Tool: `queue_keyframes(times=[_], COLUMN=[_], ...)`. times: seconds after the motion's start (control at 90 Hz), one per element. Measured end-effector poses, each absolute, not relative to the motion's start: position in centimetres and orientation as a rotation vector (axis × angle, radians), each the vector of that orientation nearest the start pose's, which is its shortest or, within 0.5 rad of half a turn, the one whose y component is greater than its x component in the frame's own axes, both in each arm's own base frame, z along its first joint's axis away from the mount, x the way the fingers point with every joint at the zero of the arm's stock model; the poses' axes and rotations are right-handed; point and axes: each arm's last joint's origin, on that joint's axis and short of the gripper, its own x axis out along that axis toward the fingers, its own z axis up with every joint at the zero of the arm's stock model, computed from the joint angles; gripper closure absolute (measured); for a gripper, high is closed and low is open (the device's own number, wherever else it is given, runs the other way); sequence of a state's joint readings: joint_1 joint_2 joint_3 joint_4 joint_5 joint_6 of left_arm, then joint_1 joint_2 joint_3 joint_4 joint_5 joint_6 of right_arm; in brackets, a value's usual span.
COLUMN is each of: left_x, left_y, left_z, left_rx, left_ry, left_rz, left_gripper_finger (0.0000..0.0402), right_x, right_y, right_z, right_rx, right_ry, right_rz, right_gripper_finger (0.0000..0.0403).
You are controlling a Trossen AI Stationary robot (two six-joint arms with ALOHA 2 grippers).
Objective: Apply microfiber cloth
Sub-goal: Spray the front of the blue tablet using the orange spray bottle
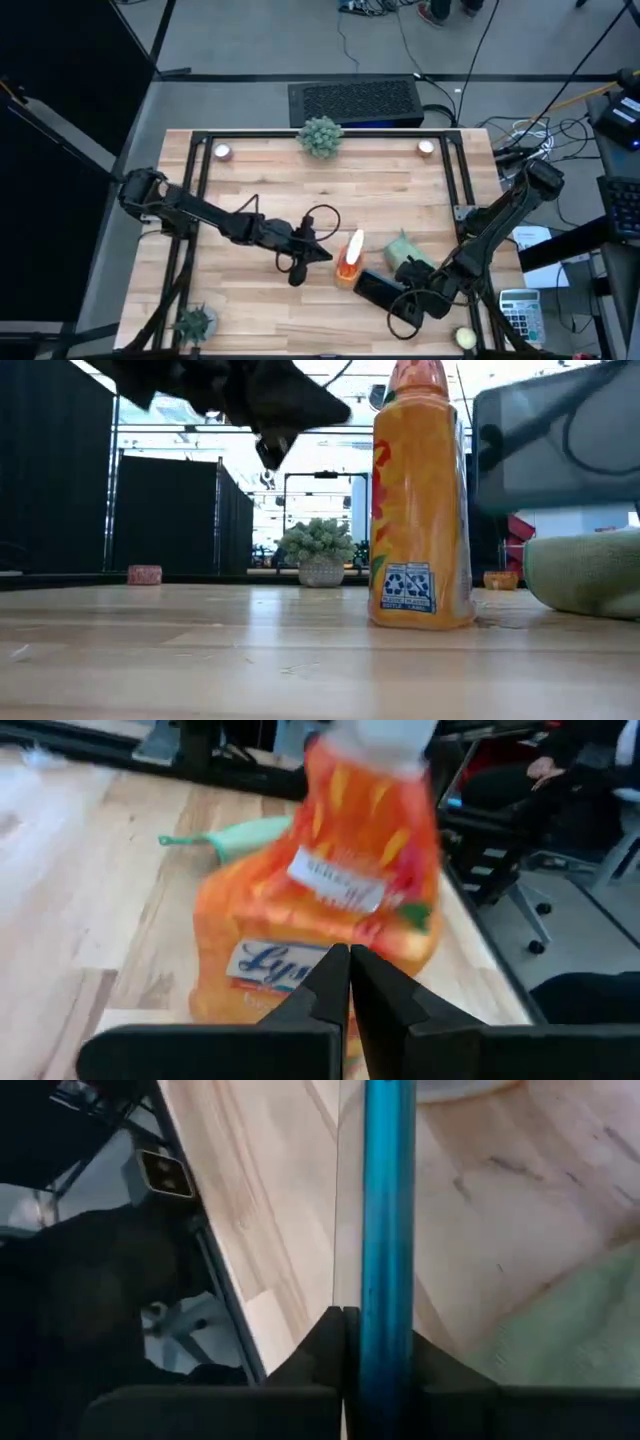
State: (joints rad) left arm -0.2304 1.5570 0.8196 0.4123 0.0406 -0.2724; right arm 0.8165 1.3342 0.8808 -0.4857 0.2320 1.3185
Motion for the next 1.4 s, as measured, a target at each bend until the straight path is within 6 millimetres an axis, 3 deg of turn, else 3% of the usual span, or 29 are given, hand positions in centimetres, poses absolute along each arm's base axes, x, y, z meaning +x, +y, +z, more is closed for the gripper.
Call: queue_keyframes(times=[0.222,0.356,0.467,0.589,0.8,0.922,1.089,1.4], left_x=[30.6,30.6,31.1,31.8,32.6,32.8,32.9,32.7], left_y=[-7.0,-6.4,-6.1,-6.0,-6.5,-6.8,-6.5,-5.8], left_z=[25.5,26.2,26.4,26.5,29.2,29.9,30.0,28.5], left_rx=[-0.237,-0.261,-0.296,-0.301,-0.246,-0.231,-0.216,-0.138], left_ry=[0.217,0.184,0.196,0.207,0.204,0.256,0.259,0.348], left_rz=[-0.249,-0.233,-0.257,-0.281,-0.421,-0.440,-0.420,-0.251], left_gripper_finger=[0.0402,0.0394,0.0354,0.0280,0.0129,0.0071,0.0036,0.0034], right_x=[15.8,15.1,15.2,15.8,16.9,17.1,17.1,17.2], right_y=[17.3,16.2,15.3,14.3,13.1,12.9,12.9,12.9], right_z=[27.5,29.0,28.7,28.4,28.1,28.1,28.1,28.2], right_rx=[0.644,0.554,0.467,0.412,0.365,0.351,0.352,0.365], right_ry=[0.963,0.826,0.766,0.739,0.732,0.735,0.735,0.726], right_rz=[-0.123,-0.227,-0.321,-0.421,-0.489,-0.498,-0.497,-0.492], right_gripper_finger=[0.0397,0.0397,0.0397,0.0397,0.0397,0.0397,0.0397,0.0396])
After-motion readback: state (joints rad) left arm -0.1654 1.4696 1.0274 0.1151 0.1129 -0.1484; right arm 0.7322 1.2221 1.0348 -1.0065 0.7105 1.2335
